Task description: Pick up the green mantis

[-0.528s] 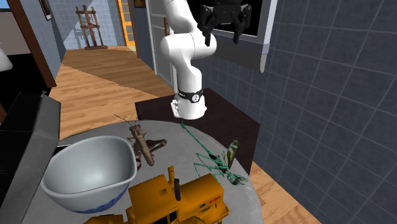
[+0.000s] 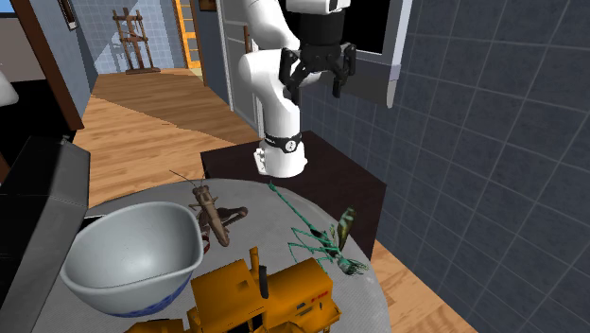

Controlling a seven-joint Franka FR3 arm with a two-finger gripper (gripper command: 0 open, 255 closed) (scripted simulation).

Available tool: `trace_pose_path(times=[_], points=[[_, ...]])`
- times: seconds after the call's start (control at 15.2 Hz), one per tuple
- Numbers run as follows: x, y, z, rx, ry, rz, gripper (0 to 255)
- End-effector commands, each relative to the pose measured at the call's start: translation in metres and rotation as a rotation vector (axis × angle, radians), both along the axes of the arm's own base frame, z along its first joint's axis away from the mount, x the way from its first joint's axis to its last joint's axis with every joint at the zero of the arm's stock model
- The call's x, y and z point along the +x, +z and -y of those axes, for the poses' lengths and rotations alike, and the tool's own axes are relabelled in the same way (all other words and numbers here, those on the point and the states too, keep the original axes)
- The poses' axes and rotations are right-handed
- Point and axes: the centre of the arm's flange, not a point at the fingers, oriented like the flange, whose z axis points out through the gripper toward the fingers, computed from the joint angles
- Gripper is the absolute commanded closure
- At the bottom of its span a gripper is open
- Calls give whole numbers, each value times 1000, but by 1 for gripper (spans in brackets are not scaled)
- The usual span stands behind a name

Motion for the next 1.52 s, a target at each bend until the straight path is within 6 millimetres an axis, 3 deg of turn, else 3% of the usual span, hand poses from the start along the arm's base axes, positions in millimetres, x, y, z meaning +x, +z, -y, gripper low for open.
trace_pose_path(times=[0.0,0.86,1.45], points=[[1,-27,11,3,25,31,0],[44,-164,88,27,171,212,0],[47,-211,91,28,178,222,0]])
